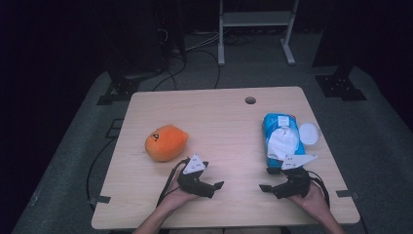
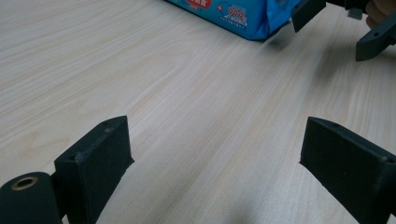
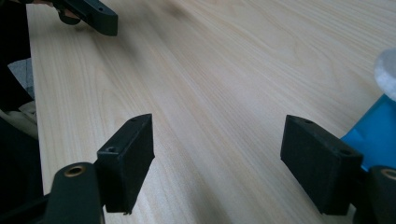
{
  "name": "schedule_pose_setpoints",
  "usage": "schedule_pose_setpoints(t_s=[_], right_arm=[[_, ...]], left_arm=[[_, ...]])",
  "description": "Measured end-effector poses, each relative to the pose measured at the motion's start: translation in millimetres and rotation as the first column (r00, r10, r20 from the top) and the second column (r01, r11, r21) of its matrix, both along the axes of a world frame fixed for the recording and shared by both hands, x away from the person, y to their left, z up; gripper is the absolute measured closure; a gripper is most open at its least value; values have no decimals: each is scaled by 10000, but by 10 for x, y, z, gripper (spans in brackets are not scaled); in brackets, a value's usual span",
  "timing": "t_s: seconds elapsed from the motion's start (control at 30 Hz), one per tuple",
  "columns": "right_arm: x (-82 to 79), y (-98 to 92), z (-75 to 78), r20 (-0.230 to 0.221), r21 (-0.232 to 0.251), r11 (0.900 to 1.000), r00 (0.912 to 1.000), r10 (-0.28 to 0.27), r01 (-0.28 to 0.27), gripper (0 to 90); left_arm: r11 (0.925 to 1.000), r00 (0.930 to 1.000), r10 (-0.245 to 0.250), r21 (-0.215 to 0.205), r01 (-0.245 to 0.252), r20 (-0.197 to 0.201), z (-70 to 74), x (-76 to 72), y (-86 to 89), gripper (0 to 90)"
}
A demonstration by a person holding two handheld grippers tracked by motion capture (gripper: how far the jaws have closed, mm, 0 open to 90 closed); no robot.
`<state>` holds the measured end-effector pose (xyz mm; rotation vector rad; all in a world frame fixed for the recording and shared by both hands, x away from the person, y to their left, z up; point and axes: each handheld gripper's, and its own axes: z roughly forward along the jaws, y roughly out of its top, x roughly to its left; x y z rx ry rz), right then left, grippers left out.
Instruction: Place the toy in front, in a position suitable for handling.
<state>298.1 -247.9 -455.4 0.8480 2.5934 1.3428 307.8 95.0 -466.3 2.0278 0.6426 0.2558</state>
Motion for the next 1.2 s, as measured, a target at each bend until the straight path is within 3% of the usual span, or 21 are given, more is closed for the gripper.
schedule_pose_setpoints(t_s=[0.23,0.4,0.47,0.77,0.97,1.2], right_arm=[[7,3,-3,-21,24,10000,10000,30,-30,245],[-2,24,-4,-55,-6,10000,10000,60,-60,245],[-11,37,-2,-1,-52,9999,9999,112,-112,245],[-11,60,-1,-19,-53,9998,9998,183,-183,245],[-19,82,-4,-24,-102,9997,9998,214,-214,245],[-17,95,-14,-8,-222,9994,9997,264,-264,245]], left_arm=[[9999,9999,-75,147,74,101,-7,5,8,81],[10000,9997,12,6,-13,247,39,3,40,82],[9998,9986,135,-130,-129,509,114,15,86,81],[9977,9942,394,-584,-336,998,326,51,239,82],[9971,9838,699,-426,-637,1648,437,84,333,81],[9941,9750,1042,-490,-964,1964,562,147,494,83]])
